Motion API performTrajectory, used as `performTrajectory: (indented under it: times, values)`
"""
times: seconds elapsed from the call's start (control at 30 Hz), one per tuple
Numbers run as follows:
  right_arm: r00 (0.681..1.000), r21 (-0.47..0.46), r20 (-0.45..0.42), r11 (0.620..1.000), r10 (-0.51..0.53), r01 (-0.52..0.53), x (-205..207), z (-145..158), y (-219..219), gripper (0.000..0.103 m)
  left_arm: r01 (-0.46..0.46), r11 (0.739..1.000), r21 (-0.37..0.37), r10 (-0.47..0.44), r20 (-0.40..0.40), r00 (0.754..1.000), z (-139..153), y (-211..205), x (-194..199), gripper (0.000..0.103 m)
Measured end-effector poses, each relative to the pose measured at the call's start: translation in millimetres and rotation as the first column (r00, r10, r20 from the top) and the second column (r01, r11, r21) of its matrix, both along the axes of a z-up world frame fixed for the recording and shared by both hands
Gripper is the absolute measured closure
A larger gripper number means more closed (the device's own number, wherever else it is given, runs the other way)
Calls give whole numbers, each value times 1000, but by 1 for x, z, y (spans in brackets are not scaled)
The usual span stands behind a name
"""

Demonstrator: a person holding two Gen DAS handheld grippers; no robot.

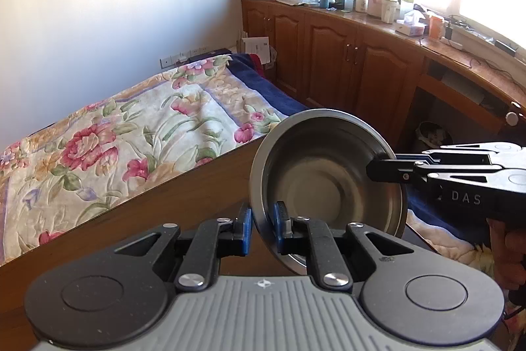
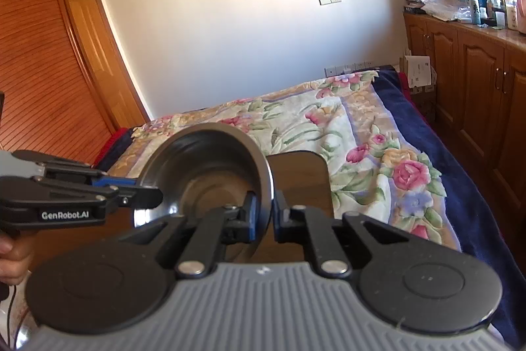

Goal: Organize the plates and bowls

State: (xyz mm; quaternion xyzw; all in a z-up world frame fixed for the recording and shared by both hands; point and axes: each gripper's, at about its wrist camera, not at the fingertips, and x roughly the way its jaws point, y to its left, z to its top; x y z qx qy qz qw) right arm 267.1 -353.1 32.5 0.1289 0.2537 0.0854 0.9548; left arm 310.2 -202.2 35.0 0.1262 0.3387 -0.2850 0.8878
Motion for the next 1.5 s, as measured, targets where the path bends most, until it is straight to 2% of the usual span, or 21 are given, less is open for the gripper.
performTrajectory:
  times: [0.83, 1.5]
  values:
    - [997, -45, 74, 999, 22, -19, -43, 33, 30, 93, 4, 999, -54, 0, 80, 997, 34, 45, -63, 88]
    - [994, -110, 95, 993, 52, -41, -81, 43, 69, 93, -7, 995, -104, 18, 105, 994, 35, 89, -111, 88]
